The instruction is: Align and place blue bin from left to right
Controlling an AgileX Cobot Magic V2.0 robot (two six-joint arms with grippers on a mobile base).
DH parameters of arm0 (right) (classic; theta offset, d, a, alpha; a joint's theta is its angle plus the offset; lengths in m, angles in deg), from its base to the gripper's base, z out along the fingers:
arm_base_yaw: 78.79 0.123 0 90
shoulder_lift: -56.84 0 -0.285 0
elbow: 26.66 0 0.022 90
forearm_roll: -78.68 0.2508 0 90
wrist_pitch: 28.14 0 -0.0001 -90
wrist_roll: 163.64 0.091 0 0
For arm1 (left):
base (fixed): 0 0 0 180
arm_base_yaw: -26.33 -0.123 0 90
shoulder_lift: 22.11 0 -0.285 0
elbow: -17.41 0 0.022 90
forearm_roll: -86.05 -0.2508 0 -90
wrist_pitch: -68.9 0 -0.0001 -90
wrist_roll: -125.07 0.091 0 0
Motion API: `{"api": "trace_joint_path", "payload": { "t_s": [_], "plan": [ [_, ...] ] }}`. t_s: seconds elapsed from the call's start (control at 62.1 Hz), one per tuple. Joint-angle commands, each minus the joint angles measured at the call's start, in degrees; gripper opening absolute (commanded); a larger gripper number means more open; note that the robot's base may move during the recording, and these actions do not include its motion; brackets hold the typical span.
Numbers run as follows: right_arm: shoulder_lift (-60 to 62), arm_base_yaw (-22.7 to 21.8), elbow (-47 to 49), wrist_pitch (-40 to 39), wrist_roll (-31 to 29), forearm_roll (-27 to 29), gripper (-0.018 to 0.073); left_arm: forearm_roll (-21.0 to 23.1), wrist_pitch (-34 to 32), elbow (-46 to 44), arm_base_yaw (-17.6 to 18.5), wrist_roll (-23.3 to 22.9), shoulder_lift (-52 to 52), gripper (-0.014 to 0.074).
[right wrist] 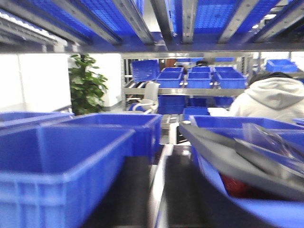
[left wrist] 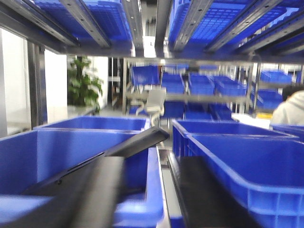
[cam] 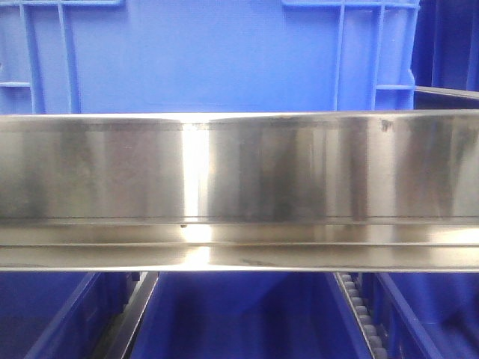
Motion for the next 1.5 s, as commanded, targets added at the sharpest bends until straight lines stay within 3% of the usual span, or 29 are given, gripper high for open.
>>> {"api": "trace_joint_path", "payload": {
  "t_s": [0.0, 0.145, 0.274, 0.403, 0.531, 0.644, 0.757, 0.87, 0.966, 1.095, 1.481],
  "plan": [
    [-4.24, 0.13, 3.74, 0.45, -0.36, 1.21, 0.025, -0.23, 3.92, -5.05, 0.38, 0.08, 5.33, 0.0424],
    [-10.03, 0.13, 6.09, 0.73, -0.36, 1.21, 0.0582, 1.17, 4.62, -9.44, 1.13, 0.08, 11.56, 0.0561],
    [-14.38, 0.13, 8.12, -0.07, -0.36, 1.52, 0.057, 1.31, 6.95, -13.48, 5.91, 0.08, 17.17, 0.0568],
    [-19.78, 0.22, 14.32, 3.77, -0.36, 4.11, 0.057, 1.31, 12.42, -19.42, 13.04, 1.92, 24.54, 0.0568],
    [-26.88, 3.25, 22.0, 8.93, -0.36, 4.39, 0.057, 1.31, 16.18, -27.36, 18.85, 1.92, 34.22, 0.0568],
    [-34.86, 6.45, 29.74, 14.63, -0.36, 4.39, 0.057, 1.31, 19.55, -35.49, 21.56, 1.92, 43.01, 0.0568],
    [-43.87, 7.92, 40.27, 24.0, -0.36, 4.28, 0.057, 0.57, 24.59, -44.39, 21.67, -0.28, 52.2, 0.0568],
    [-53.25, 8.02, 50.7, 31.85, -0.01, 1.78, 0.057, -5.54, 33.08, -54.29, 21.47, -6.57, 60.79, 0.0568],
    [-60.9, 8.02, 59.68, 38.99, 4.81, -3.1, 0.057, -9.42, 39.15, -61.96, 21.47, -9.96, 67.63, 0.0568],
    [-69.34, 8.02, 69.16, 46.47, 7.26, -6.35, 0.057, -9.56, 42.17, -69.13, 21.47, -11.07, 74.37, 0.0568],
    [-85.86, 12.66, 79.63, 47.11, 8.19, -8.6, 0.057, -6.62, 42.69, -73.09, 19.46, -11.1, 84.86, 0.0568]
  ]
}}
